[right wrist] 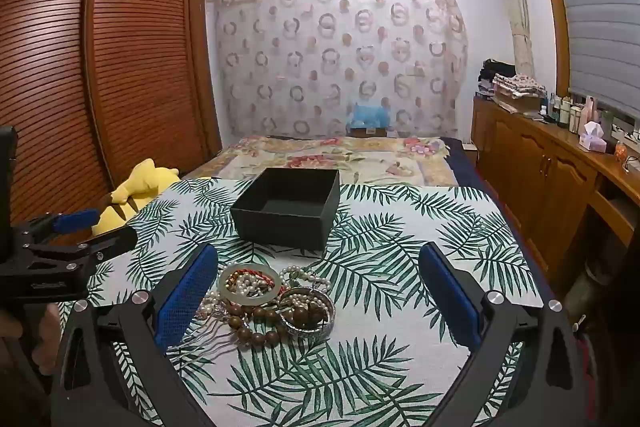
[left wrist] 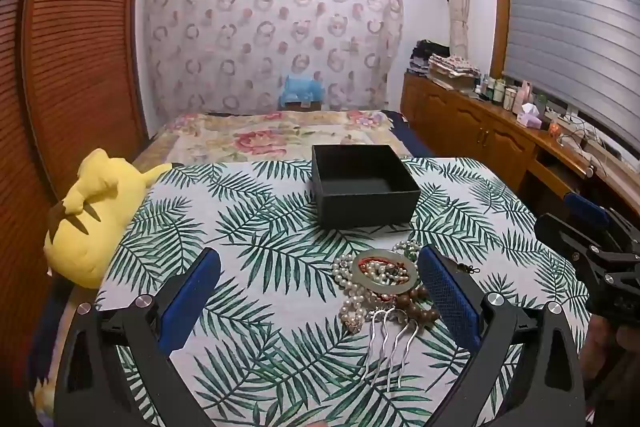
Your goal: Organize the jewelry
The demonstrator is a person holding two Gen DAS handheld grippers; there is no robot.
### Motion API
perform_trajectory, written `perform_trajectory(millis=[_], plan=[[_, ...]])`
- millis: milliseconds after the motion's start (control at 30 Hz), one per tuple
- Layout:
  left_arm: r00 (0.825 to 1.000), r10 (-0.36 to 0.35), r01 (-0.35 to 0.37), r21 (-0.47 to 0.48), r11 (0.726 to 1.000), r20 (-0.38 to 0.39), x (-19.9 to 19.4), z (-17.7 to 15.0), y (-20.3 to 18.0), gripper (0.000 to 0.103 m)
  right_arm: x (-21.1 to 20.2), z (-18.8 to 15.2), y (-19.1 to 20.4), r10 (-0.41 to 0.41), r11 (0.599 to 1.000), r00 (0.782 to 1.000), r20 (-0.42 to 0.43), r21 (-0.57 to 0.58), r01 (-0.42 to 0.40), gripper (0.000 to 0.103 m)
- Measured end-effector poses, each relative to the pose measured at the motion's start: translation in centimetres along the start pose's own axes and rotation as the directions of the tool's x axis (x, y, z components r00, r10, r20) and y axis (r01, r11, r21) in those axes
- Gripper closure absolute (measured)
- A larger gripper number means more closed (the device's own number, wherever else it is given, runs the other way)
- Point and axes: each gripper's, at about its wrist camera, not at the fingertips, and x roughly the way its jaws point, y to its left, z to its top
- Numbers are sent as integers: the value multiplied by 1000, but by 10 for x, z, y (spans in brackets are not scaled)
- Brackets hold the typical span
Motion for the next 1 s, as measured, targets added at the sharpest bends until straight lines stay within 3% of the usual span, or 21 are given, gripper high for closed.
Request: perform_trajectory(millis=[1000], plan=[[1000,-9,9,5,1000,22,-8,5,-1,8,-1,1,-1,2,1000,1000,-2,7,-2,3]])
